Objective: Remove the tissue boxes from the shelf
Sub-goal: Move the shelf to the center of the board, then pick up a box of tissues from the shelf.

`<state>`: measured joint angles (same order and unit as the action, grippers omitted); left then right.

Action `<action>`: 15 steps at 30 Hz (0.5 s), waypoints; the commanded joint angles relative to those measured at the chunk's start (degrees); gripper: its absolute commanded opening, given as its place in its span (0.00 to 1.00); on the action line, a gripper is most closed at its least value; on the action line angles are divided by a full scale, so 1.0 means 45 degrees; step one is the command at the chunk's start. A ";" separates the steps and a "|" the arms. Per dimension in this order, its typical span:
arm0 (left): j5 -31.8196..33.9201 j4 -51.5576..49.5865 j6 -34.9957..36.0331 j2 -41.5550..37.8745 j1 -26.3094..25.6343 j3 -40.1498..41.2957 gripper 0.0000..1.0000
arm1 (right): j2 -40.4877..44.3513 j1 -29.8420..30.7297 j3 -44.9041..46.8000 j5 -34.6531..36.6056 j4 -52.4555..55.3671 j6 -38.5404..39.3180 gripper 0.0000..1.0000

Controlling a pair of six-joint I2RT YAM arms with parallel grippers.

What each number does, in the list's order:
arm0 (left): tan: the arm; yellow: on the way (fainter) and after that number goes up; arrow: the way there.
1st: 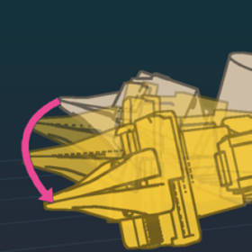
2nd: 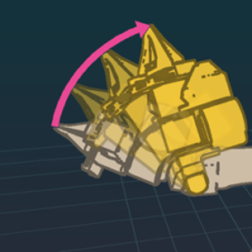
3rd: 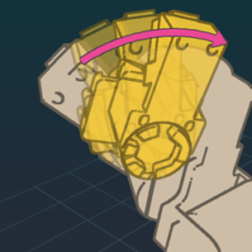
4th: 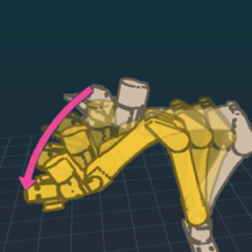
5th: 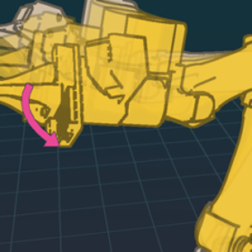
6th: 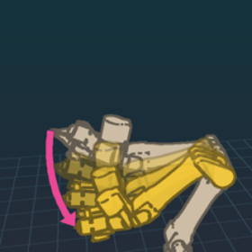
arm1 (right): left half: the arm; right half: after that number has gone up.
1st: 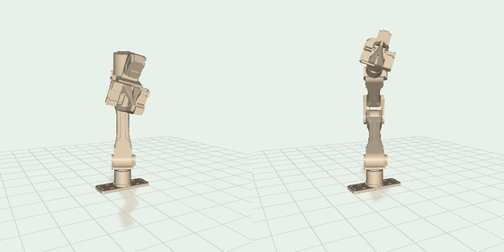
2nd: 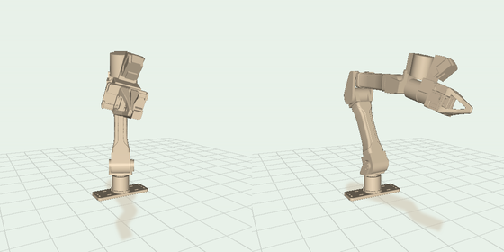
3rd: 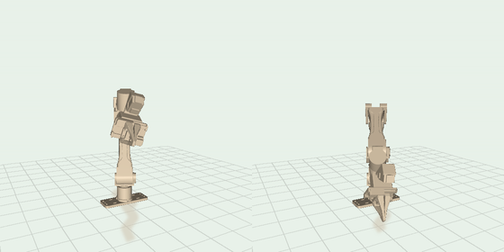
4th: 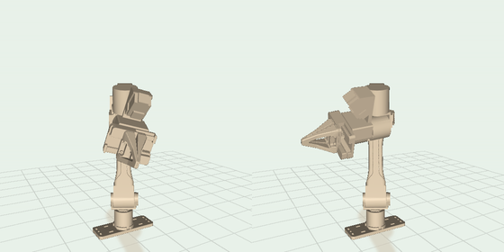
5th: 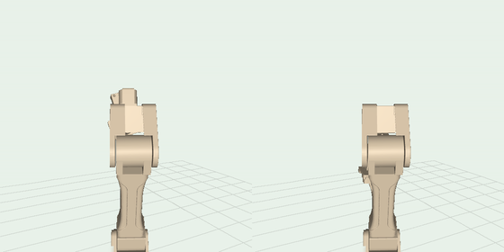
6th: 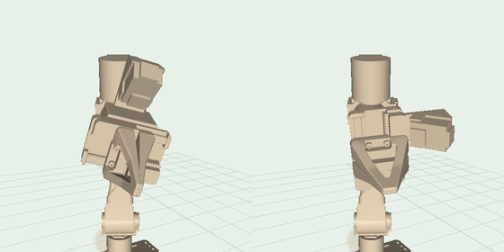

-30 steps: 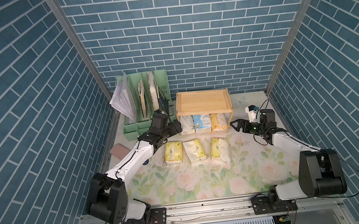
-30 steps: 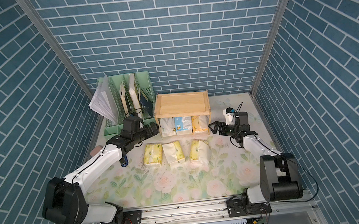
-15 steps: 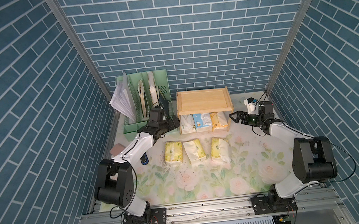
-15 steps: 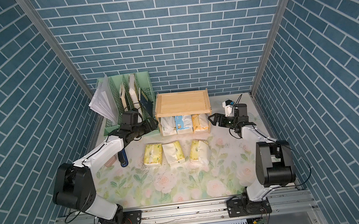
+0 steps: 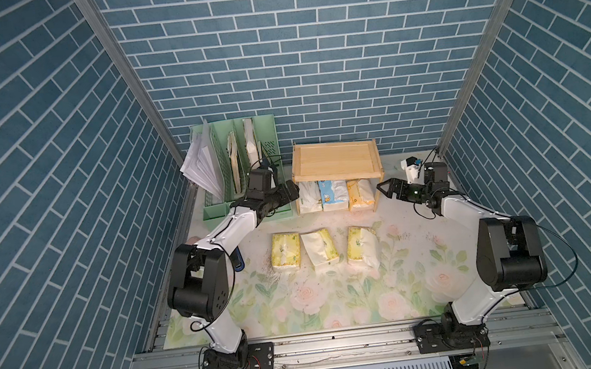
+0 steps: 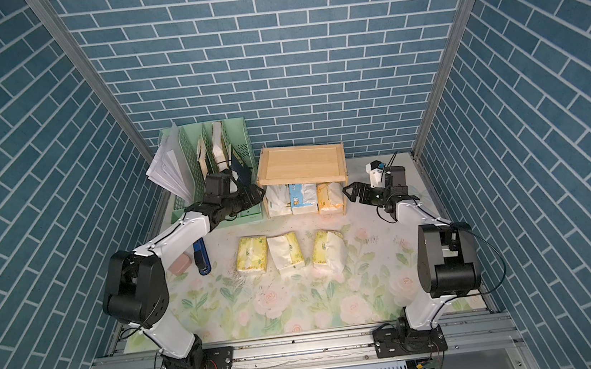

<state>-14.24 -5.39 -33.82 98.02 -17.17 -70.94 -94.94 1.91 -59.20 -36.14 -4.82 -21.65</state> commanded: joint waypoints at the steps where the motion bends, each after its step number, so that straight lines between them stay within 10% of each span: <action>1: -0.0377 0.0572 -0.0194 -0.0705 0.0104 0.0788 1.00 | 0.0735 -0.0054 0.0480 0.0092 0.0115 0.0397 0.97; 15: -0.0443 0.3125 -0.5378 -0.3240 -0.1713 0.4155 0.98 | 0.5763 -0.0054 0.3948 0.2192 -0.0490 -0.1034 0.98</action>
<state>-18.50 3.95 -49.43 84.66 -22.13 -54.26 -72.44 1.85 -42.28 -30.17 -5.58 -23.81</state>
